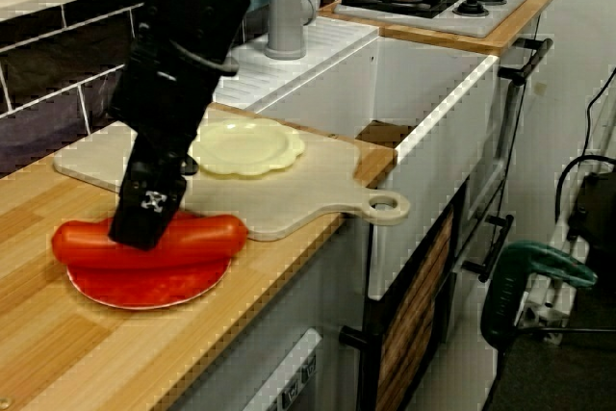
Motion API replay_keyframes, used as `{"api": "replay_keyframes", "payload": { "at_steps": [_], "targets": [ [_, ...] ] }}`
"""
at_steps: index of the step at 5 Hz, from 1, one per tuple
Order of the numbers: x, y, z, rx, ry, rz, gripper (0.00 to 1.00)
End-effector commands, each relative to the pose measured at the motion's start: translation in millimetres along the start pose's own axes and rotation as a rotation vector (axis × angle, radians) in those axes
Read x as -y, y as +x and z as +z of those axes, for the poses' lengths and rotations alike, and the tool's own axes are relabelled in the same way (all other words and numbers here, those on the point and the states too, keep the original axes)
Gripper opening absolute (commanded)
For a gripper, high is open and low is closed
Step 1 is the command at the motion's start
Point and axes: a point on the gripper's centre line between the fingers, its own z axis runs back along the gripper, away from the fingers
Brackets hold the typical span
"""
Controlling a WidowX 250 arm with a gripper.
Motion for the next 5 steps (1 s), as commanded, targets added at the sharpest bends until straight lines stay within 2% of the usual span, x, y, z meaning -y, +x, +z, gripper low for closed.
{"api": "replay_keyframes", "payload": {
  "at_steps": [1,2,5],
  "targets": [
    [-7.0,16.5,37.7,-0.016,-0.044,0.005,1.00],
    [-6.9,11.8,58.1,-0.049,-0.080,-0.019,1.00],
    [12.1,6.7,92.2,-0.102,-0.130,-0.075,1.00]
  ]
}}
